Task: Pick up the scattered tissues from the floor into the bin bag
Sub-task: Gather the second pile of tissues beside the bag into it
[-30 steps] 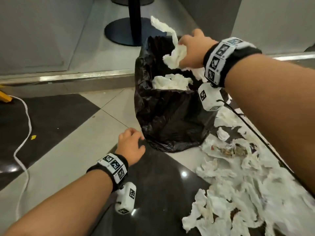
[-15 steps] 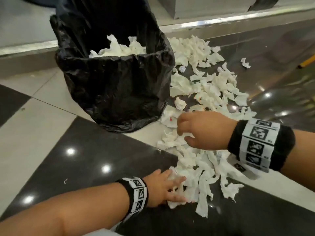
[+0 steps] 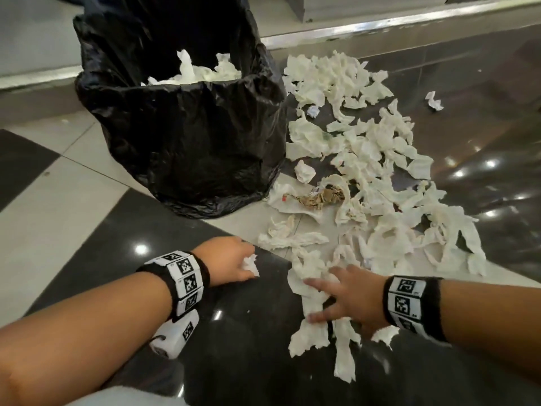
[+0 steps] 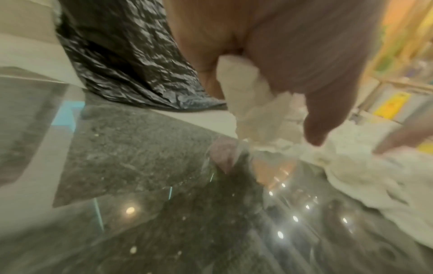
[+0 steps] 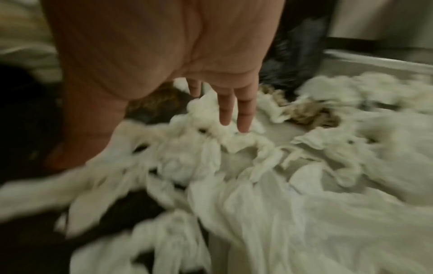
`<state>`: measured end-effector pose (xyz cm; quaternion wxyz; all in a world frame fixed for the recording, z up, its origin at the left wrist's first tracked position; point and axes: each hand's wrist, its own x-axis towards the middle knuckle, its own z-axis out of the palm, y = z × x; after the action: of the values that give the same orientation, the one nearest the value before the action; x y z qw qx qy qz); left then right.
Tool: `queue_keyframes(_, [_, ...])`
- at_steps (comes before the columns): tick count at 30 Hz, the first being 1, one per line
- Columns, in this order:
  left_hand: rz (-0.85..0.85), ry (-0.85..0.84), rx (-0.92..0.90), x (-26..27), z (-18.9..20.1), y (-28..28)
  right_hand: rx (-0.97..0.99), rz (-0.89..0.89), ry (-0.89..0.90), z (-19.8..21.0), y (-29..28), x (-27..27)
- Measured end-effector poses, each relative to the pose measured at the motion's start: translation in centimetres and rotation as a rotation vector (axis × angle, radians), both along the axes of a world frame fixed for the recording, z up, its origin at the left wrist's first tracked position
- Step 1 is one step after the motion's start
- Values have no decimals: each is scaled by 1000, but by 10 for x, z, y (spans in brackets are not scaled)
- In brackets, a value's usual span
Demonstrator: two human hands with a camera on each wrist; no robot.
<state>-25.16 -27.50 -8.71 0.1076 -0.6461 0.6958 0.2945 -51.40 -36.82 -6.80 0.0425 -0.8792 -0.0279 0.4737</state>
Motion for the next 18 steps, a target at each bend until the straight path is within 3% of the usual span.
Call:
queue_keyframes(3, [35, -15, -14, 0, 8, 7, 44, 51, 41, -26, 9, -5])
queue_keyframes(6, [106, 29, -35, -1, 10, 19, 73, -2, -100, -31, 6, 12])
queue_keyframes(11, [202, 95, -17, -14, 14, 26, 87, -360, -304, -23, -21, 49])
queue_keyframes(13, [159, 62, 67, -20, 15, 22, 155, -611, -413, -14, -37, 59])
queue_keyframes(18, [100, 27, 149, -37, 15, 5, 452, -987, -579, 25, -67, 58])
